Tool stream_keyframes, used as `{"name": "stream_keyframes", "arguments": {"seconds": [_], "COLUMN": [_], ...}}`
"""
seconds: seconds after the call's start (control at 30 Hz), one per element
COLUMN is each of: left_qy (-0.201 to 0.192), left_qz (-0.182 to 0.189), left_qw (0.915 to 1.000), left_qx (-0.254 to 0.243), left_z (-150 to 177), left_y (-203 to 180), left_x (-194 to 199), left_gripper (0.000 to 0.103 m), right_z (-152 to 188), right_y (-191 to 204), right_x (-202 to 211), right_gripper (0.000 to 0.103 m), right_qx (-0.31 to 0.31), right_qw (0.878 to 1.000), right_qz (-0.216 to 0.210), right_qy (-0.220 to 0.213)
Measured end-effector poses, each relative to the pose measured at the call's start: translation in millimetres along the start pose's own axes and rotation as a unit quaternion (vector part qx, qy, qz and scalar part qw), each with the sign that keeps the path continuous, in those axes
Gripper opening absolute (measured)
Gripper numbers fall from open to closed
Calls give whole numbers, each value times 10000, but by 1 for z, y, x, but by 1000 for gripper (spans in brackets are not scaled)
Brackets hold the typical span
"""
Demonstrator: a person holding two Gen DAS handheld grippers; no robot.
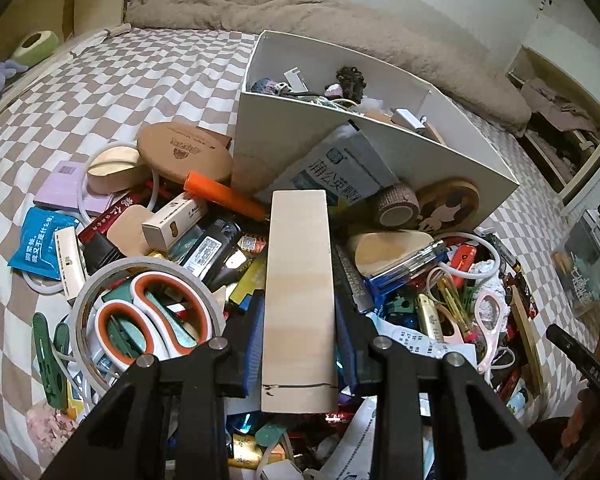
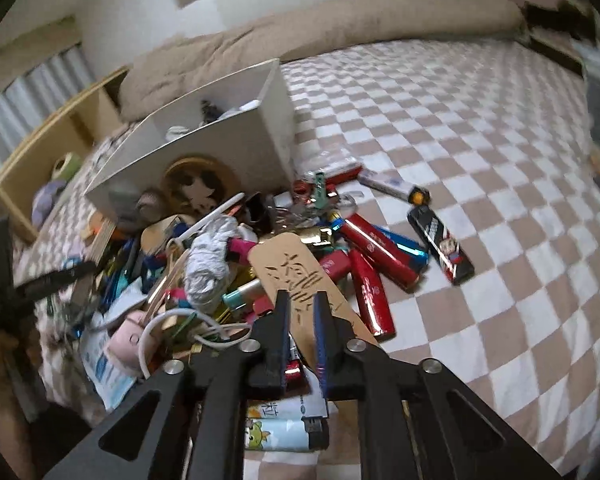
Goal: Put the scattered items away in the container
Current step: 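Lift the plaque and the wooden block up from the pile with both grippers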
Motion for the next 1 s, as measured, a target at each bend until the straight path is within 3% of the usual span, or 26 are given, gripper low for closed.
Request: {"name": "stream_keyframes", "arguments": {"seconds": [0.03, 0.07, 0.17, 0.23, 0.3, 0.43, 0.53, 0.6, 1.0], "left_qy": [-3, -7, -17, -27, -37, -46, -44, -40, -125], "left_qz": [8, 16, 46, 72, 105, 154, 175, 173, 104], "left_qw": [10000, 10000, 10000, 10000, 9999, 9998, 9998, 9998, 9999], "left_qx": [3, 9, 2, -14, -30, -77, -80, -83, -35], "left_z": [0, -1, -2, -2, -2, -2, -2, -2, -3], "left_y": [0, 1, 1, 0, -1, -4, -4, -4, -3], "left_x": [0, 1, 2, 2, 3, 5, 4, 4, 8], "left_gripper": [32, 32, 32, 32, 32, 32, 32, 32, 32], "right_z": [-1, -3, -7, -6, -6, -1, 2, 3, 4], "right_y": [1, 4, 14, 16, 13, 10, 11, 10, 2], "right_x": [1, 2, -5, -14, -27, -43, -48, -50, -27], "right_gripper": [76, 86, 85, 78, 59, 58, 58, 50, 45], "right_qx": [105, 278, 1030, 1301, 1425, 1423, 1495, 1455, 1195], "right_qw": [9999, 9996, 9941, 9897, 9860, 9834, 9816, 9826, 9909], "right_qz": [30, 74, 244, 428, 547, 233, 190, 220, 213], "right_qy": [-1, -13, 237, 417, 675, 1101, 1177, 1129, 574]}}
Point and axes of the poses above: each gripper's, at about its wrist camera, not at the fingertips, and x roughly against the way its jaws point, y to its left, z to its underside, the point moved 3 cm from there along -x, roughly the way its jaws point, and after that the axes turned 15 degrees about z, right-handed, at the moved point
